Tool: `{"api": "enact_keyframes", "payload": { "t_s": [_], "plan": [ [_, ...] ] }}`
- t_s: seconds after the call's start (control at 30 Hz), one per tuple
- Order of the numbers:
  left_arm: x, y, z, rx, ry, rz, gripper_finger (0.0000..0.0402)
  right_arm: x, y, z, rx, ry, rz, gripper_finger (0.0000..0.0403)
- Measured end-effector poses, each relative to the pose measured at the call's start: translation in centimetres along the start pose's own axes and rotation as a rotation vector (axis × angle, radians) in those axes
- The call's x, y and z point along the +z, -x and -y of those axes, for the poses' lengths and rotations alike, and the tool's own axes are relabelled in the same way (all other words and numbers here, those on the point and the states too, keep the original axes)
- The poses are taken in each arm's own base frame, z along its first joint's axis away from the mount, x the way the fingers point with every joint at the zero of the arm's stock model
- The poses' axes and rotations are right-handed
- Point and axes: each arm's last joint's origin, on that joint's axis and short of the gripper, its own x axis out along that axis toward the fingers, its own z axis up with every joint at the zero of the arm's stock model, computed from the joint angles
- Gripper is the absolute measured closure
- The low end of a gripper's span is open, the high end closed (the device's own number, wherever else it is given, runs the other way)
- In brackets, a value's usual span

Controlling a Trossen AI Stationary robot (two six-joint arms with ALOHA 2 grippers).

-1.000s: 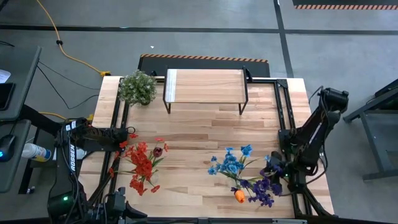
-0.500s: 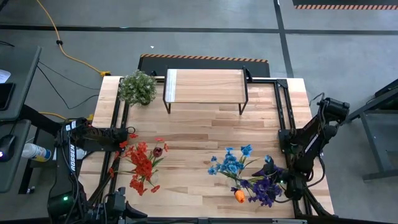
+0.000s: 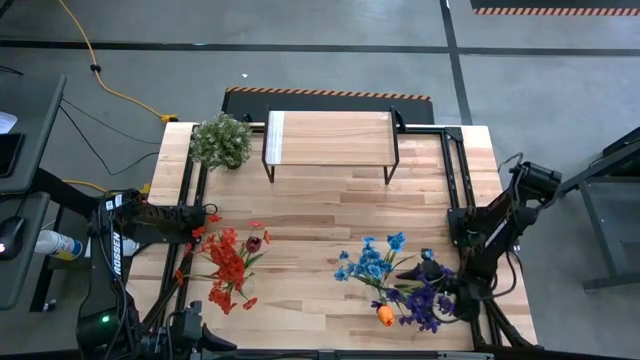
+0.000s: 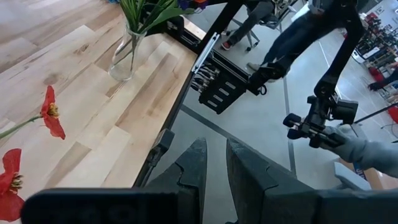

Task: Pick and place flowers into a vace then onto a shelf
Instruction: Put the right transparent vase with flowers on the shelf

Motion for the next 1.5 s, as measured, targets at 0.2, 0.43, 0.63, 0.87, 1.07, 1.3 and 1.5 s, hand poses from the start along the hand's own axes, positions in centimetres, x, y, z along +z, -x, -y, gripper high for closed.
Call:
{"api": "enact_keyframes", "payload": {
  "t_s": [0.2,0.43,0.63,0.87,1.07,1.3,1.5],
  "plan": [
    [-0.1,0.0,0.0,-0.004,0.0,-0.03,0.0307,0.2,-0.3,0.1,-0.015,-0.003,0.005,0.0289],
    [-0.1,0.0,0.0,-0.004,-0.004,-0.037,0.0307,0.3,-0.3,-0.1,0.002,-0.028,0.011,0.0289],
    [-0.1,0.0,-0.1,0.001,-0.011,-0.036,0.0307,0.5,-0.3,-0.3,-0.001,-0.025,0.048,0.028],
    [-0.1,0.0,-0.1,0.002,-0.012,-0.035,0.0307,0.6,-0.3,-0.3,0.002,-0.014,0.053,0.0224],
    [-0.1,0.0,-0.1,0.002,-0.012,-0.035,0.0307,0.6,-0.3,-0.5,0.014,-0.022,0.054,0.0156],
    [-0.1,0.0,-0.1,0.002,-0.013,-0.034,0.0307,1.1,-0.3,-1.0,0.019,-0.013,0.117,0.0111],
    [-0.1,0.0,-0.1,0.002,-0.013,-0.034,0.0307,1.4,-0.2,-1.1,0.008,-0.02,0.156,0.0108]
  ]
}}
